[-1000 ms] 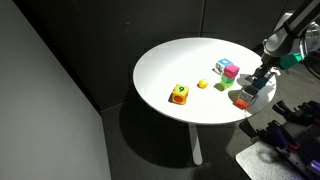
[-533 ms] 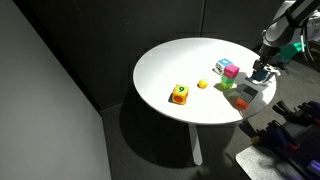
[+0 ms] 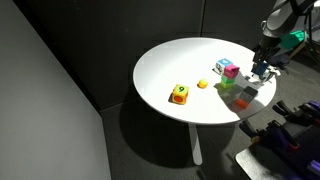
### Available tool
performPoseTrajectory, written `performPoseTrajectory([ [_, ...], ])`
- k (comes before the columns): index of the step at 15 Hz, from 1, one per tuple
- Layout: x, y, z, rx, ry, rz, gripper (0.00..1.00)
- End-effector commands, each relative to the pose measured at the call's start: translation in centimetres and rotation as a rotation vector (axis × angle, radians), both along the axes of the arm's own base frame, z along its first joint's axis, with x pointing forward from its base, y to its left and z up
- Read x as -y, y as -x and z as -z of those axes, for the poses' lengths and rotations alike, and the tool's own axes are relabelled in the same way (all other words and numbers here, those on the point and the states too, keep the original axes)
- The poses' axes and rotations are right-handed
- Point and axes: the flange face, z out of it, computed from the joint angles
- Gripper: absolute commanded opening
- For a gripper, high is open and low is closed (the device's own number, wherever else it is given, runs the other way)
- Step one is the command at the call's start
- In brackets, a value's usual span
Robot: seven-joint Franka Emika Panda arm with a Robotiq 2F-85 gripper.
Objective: Put the dark blue toy block on the three stacked toy block
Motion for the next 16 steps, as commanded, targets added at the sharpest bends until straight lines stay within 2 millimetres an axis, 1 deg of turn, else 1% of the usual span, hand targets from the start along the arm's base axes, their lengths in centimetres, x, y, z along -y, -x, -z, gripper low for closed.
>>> performPoseTrajectory([
  [1,-0.8,-0.8,-2.4,-0.026,0.008,-0.022,0.33],
  [8,-3.3,-2.3,-4.8,-0.044,-0.006,-0.073,0.33],
  [16,-6.1,-4.2,-8.5,-0.013,-0.032,-0.106,0.33],
])
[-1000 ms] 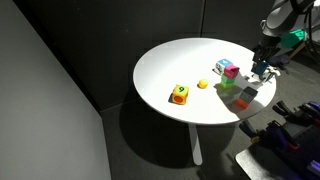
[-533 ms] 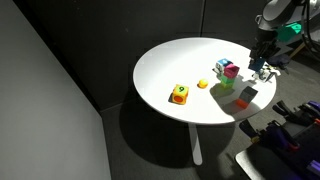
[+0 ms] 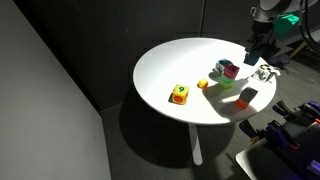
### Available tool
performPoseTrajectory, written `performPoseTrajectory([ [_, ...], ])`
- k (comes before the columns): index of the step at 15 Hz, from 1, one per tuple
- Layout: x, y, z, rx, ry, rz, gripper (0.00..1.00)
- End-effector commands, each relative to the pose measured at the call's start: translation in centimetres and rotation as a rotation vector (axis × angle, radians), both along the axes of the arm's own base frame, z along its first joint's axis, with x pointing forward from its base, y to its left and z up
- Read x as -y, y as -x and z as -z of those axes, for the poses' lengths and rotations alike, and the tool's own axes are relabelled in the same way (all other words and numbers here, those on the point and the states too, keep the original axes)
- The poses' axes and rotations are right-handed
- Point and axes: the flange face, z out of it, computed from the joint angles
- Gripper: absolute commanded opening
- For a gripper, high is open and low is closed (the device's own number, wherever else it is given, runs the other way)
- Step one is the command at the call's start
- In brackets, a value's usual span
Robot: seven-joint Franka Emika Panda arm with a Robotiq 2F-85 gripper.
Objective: Put the dark blue toy block on the three stacked toy block
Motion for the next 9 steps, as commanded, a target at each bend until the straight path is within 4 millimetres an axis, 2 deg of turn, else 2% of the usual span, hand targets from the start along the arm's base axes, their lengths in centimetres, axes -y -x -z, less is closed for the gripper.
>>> performPoseTrajectory([
  [1,-1.4,-0.9,-2.4,0.013,-0.021,-0.002,0.33],
  [9,-5.9,-2.5,-2.9,0.043,-0.029,-0.015,0.33],
])
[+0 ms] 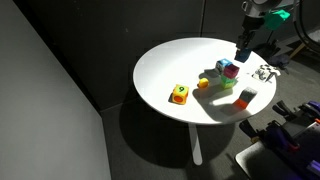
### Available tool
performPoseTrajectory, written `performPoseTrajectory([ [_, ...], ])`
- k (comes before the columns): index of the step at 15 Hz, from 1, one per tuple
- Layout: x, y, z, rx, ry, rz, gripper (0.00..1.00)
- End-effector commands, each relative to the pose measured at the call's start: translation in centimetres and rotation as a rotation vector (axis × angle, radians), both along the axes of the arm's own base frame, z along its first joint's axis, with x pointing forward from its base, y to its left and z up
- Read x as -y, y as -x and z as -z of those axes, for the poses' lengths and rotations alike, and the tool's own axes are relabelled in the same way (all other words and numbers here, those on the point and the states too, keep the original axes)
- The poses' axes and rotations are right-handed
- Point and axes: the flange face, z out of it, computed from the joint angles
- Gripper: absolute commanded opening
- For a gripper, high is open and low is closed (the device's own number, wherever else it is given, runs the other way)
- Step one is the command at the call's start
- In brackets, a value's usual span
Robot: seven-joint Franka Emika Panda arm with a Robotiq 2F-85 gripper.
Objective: Put the dark blue toy block on the three stacked toy block
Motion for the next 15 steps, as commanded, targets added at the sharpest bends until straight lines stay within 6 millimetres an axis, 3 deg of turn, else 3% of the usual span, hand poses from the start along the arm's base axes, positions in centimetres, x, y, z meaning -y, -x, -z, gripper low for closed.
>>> performPoseTrajectory([
  [1,-2.0,-0.9,-0.6,0.002,-0.012,0.020,0.33],
  [7,-4.9,-1.4,0.2,-0.003,-0.018,0.050,0.33],
  [15,-5.4,-1.7,1.2,-0.006,-0.027,0.139,0.33],
])
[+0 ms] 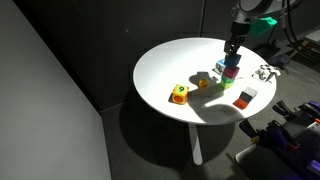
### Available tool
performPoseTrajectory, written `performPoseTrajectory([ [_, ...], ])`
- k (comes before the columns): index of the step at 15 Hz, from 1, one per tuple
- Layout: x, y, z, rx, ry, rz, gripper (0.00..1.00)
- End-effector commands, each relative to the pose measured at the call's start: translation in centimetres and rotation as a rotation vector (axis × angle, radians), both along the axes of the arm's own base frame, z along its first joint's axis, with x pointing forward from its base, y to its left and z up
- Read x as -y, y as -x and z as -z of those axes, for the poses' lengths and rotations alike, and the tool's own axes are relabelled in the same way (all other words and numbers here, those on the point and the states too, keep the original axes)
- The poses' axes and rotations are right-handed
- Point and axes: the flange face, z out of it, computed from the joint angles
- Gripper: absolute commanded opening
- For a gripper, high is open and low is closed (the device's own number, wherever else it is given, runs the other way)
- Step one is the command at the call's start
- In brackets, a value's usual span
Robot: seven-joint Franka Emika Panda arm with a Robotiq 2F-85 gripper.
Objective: Put the dark blue toy block on the three stacked toy block
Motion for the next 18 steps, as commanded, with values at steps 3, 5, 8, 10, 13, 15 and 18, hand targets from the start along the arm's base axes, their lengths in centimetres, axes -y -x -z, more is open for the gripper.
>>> performPoseTrajectory([
  [3,0.1,-0.8,0.0,0.011,-0.003,0.060,0.33],
  [5,0.3,-0.9,0.1,0.010,-0.002,0.068,0.33],
  [8,0.7,-0.9,0.2,0.008,0.004,0.074,0.33],
  [10,1.0,-0.9,0.2,0.008,0.006,0.077,0.33],
  [13,1.4,-0.9,0.4,0.006,0.009,0.082,0.33],
  [15,1.6,-0.9,0.5,0.004,0.011,0.084,0.33],
  [18,1.8,-0.8,0.7,0.000,0.012,0.086,0.33],
])
